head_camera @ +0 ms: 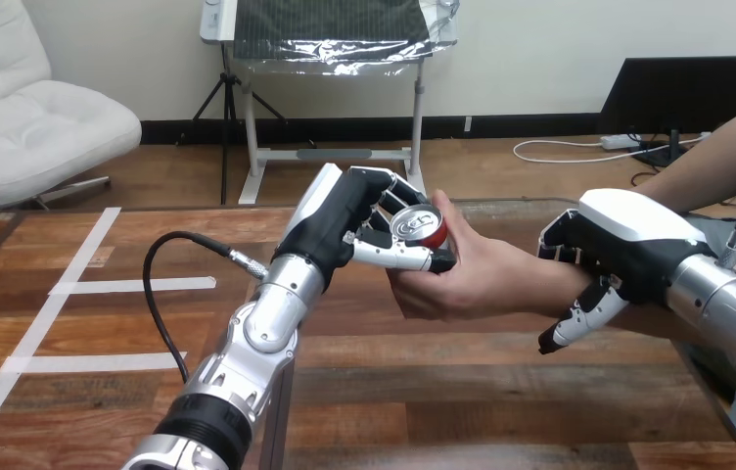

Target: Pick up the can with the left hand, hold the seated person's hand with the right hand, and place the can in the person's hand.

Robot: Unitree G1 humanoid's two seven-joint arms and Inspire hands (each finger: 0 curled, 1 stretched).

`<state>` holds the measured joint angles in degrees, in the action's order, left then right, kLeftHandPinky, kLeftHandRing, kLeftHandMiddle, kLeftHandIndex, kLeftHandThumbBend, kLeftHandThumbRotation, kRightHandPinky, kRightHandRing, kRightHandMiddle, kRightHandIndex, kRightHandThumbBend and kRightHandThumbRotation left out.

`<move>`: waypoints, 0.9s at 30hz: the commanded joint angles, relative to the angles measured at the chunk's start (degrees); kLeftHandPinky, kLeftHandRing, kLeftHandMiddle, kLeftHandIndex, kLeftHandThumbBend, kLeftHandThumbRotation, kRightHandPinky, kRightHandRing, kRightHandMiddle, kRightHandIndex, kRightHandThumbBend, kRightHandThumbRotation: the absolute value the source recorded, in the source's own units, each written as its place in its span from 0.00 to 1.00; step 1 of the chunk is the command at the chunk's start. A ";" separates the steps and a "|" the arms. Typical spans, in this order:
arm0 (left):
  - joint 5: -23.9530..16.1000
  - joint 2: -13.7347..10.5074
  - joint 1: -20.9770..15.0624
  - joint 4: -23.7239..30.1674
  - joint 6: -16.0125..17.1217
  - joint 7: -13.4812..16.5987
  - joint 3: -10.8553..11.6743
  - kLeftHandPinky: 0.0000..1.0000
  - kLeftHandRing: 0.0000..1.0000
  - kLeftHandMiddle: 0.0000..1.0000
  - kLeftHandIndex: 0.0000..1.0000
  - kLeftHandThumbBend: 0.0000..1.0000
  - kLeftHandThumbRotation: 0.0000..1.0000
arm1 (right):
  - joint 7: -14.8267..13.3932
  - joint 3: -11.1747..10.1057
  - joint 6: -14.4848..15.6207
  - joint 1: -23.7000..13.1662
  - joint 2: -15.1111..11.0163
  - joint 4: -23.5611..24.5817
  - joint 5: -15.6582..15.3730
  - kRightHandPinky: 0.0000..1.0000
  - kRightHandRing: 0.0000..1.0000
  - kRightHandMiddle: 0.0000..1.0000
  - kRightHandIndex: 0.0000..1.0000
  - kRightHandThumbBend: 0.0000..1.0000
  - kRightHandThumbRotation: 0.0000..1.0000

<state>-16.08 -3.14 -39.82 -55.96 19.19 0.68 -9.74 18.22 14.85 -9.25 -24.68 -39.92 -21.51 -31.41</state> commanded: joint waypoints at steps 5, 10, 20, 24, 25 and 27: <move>1.50 3.04 -4.69 2.82 0.94 -2.17 -0.39 0.29 0.35 0.40 0.43 0.70 0.00 | 0.57 -0.85 -0.25 1.06 2.31 1.88 2.77 0.32 0.37 0.43 0.44 0.86 0.01; 2.62 2.27 -3.69 5.83 -2.89 -6.17 -0.53 0.33 0.41 0.45 0.47 0.71 0.02 | 2.36 -0.91 -1.16 1.35 0.92 2.40 3.31 0.39 0.45 0.51 0.52 0.86 0.11; 3.92 1.13 0.11 12.28 -6.08 -9.88 -0.52 0.57 0.68 0.72 0.72 0.81 0.45 | 2.58 -1.23 -1.67 2.32 -0.58 4.28 2.10 0.54 0.67 0.69 0.70 0.89 0.43; 4.36 1.00 1.85 14.61 -6.61 -10.22 -0.23 0.63 0.73 0.77 0.76 0.82 0.56 | 2.65 -1.70 -1.82 2.91 -0.85 5.05 2.00 0.55 0.70 0.72 0.73 0.90 0.52; 4.57 0.96 2.57 15.59 -6.91 -10.24 -0.11 0.64 0.74 0.78 0.77 0.82 0.58 | 2.73 -1.90 -1.79 3.13 -0.90 5.31 2.12 0.55 0.71 0.72 0.74 0.90 0.54; 4.81 0.93 3.41 16.87 -7.43 -10.26 -0.03 0.67 0.78 0.81 0.79 0.82 0.65 | 2.84 -2.17 -1.76 3.42 -0.94 5.62 2.28 0.55 0.72 0.74 0.76 0.90 0.59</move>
<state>-12.73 -4.43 -37.48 -45.29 12.11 -8.15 -9.01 20.75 12.88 -10.37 -22.38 -41.49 -17.79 -30.16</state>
